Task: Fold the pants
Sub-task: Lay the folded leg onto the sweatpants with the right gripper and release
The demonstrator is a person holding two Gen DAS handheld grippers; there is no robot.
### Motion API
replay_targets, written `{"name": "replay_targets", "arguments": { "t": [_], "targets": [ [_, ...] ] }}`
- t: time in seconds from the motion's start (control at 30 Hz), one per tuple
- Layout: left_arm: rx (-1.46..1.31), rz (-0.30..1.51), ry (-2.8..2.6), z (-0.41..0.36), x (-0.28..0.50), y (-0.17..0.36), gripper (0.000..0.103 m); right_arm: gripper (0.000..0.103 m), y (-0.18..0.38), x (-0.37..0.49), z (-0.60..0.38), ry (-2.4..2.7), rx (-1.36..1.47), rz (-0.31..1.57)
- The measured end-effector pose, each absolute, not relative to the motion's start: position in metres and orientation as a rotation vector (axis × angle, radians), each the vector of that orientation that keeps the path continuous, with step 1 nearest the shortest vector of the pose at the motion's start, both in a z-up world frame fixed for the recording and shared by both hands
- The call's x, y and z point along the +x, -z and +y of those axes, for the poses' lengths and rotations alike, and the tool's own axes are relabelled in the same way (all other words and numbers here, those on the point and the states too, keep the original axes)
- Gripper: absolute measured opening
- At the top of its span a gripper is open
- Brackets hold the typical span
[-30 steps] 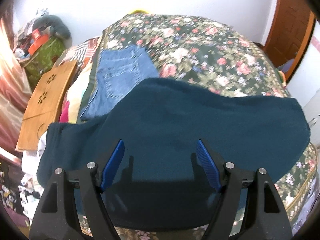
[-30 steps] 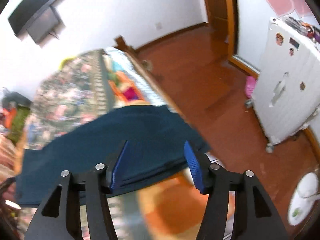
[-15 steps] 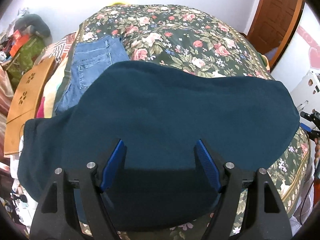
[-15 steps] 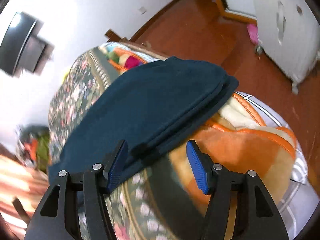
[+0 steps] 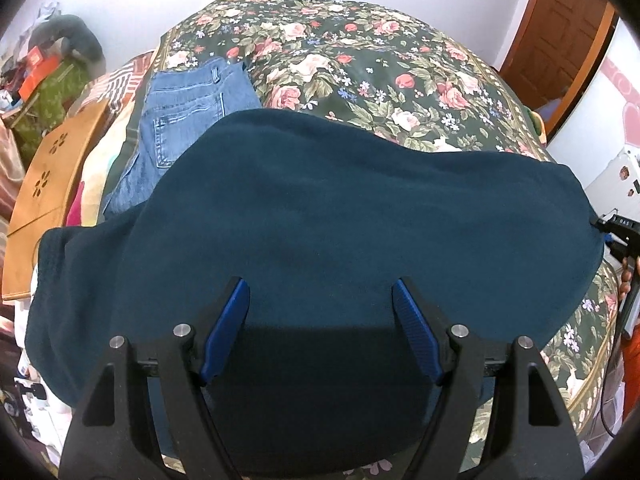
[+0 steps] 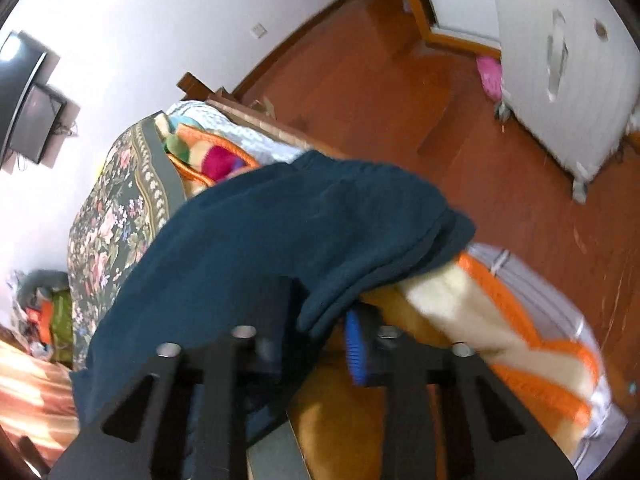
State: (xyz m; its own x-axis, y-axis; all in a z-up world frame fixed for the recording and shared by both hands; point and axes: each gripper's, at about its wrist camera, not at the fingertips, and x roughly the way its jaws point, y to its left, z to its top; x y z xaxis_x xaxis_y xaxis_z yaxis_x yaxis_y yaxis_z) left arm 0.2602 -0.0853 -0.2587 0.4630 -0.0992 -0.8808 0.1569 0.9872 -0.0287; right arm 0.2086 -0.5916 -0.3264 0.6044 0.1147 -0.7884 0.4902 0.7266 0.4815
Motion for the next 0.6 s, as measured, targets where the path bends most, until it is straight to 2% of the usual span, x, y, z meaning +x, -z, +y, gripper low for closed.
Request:
{"name": "replay_targets", "arguments": {
  "t": [0.1,0.33,0.47,0.6],
  "targets": [
    [0.069,1.064,0.147,-0.085,0.259,0.254,0.074,0.013,0.305,0.211,-0.584,0.235,0.648,0.863],
    [0.071,0.984,0.134,-0.077,0.245,0.225,0.074,0.011,0.217,0.211,-0.547,0.143,0.436,0.687],
    [0.07,0.95,0.117,-0.069,0.236,0.213,0.074,0.011,0.168,0.218,-0.497,-0.007,0.311,0.616],
    [0.045,0.927,0.104,-0.057,0.227,0.203,0.074,0.011,0.146,0.221,-0.428,-0.191,0.182,0.595]
  ]
}}
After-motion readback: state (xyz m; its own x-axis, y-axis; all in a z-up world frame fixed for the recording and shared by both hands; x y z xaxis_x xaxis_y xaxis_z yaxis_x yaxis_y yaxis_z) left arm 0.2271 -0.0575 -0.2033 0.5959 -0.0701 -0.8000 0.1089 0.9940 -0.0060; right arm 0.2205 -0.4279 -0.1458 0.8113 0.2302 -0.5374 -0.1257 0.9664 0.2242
